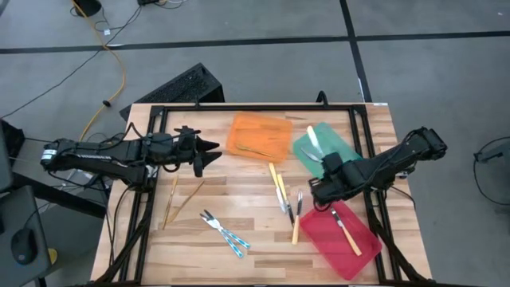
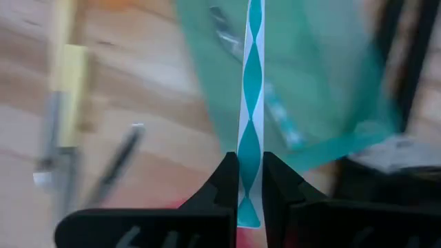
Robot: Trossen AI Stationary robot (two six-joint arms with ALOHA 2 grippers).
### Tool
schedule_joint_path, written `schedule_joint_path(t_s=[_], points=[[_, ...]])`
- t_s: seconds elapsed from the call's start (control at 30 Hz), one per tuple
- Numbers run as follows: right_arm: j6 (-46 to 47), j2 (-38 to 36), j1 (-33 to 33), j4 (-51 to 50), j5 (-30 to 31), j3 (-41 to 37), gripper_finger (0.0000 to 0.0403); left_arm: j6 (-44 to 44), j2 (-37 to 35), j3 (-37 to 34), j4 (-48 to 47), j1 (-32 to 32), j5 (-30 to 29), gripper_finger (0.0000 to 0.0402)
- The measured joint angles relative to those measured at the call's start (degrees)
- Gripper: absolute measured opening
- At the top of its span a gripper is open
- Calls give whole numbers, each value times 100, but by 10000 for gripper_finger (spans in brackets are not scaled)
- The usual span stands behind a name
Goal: Sort silverware by color (type)
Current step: Put the top white patterned knife into the blue bin
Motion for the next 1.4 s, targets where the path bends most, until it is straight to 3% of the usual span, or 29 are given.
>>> schedule_joint_path(t_s=[0.23, 0.67, 0.83, 1.4], points=[[-1069, -626, -127, 26, -175, -839, 41, -81, 0, 0, 13, 0, -37, 200], [-1347, -2492, -207, 758, -20, -2816, 41, -265, 2, 0, -22, 2, -901, 200], [-1644, -2894, -371, 1377, -6, -3388, 41, -441, 2, 0, -28, 2, -1039, 200], [-2368, -2357, -1806, 2194, -10, -3952, 46, -657, 2, 0, -34, 2, -1209, 200]])
